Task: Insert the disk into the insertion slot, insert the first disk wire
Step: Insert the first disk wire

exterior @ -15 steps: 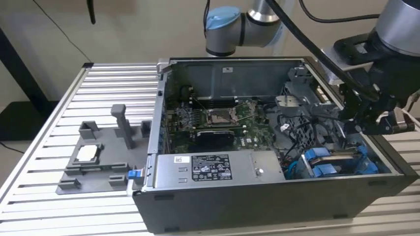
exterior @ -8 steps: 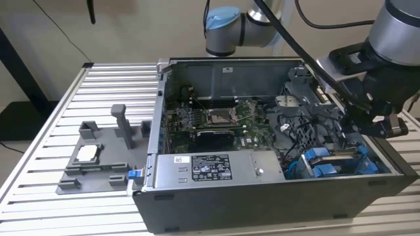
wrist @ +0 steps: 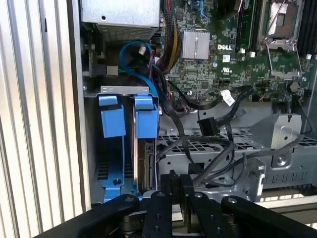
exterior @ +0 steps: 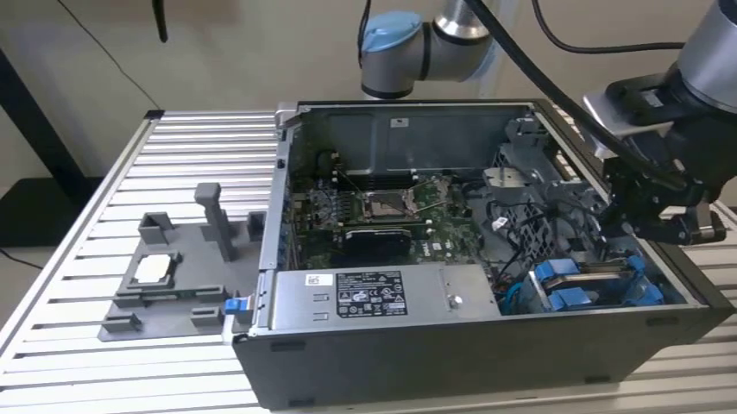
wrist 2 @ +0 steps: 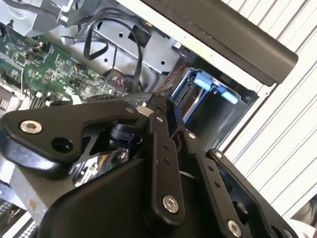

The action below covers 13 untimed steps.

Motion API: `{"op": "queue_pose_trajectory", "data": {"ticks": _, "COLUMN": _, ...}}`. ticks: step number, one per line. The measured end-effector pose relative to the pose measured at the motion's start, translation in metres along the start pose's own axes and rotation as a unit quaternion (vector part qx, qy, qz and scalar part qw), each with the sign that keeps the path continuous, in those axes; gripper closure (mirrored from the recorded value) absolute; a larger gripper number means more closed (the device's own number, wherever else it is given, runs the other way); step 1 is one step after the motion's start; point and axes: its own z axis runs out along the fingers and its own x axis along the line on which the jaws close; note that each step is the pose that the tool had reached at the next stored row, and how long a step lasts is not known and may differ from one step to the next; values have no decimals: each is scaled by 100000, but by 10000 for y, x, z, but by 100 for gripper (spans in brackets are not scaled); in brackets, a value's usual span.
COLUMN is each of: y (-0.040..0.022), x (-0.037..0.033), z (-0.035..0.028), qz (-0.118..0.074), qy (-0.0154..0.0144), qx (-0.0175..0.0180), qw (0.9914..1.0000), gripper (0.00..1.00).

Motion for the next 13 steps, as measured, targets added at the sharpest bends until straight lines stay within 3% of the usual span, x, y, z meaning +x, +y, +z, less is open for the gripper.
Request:
{"op": "queue_pose_trajectory", "data": {"ticks": 5, "y": -162, "x": 16, "z": 36, "qz": 438, "qy": 155, "qx": -2167, "qw": 99975, "gripper": 81}}
{"op": "queue_pose_trajectory", "data": {"ticks": 8, "y": -227, "x": 22, "z": 55, "qz": 625, "qy": 277, "qx": -3129, "qw": 99949, "gripper": 81}}
{"op": "queue_pose_trajectory", "data": {"ticks": 10, "y": -253, "x": 27, "z": 68, "qz": 671, "qy": 271, "qx": -3343, "qw": 99941, "gripper": 81}}
{"op": "queue_pose_trajectory", "data": {"ticks": 13, "y": -263, "x": 28, "z": 71, "qz": 672, "qy": 301, "qx": -3352, "qw": 99941, "gripper": 81}}
